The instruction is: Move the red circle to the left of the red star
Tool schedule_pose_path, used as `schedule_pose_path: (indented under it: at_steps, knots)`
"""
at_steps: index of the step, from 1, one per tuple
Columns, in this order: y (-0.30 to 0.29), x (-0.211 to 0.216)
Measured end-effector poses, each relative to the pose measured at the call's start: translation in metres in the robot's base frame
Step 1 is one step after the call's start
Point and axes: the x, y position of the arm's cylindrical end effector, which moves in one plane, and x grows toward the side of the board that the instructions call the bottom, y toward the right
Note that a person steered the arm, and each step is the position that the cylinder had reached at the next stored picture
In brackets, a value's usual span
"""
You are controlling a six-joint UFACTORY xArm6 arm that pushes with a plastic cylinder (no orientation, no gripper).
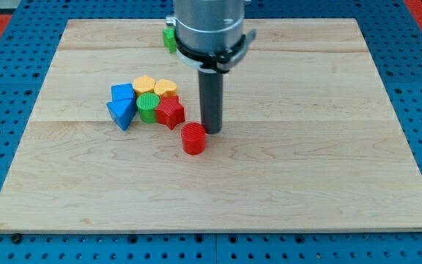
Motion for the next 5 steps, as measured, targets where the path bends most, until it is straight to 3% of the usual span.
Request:
schedule_pose_path:
  at_steps: [1,5]
  knots:
    - [0.028,0.039]
    - [-0.036,0.019]
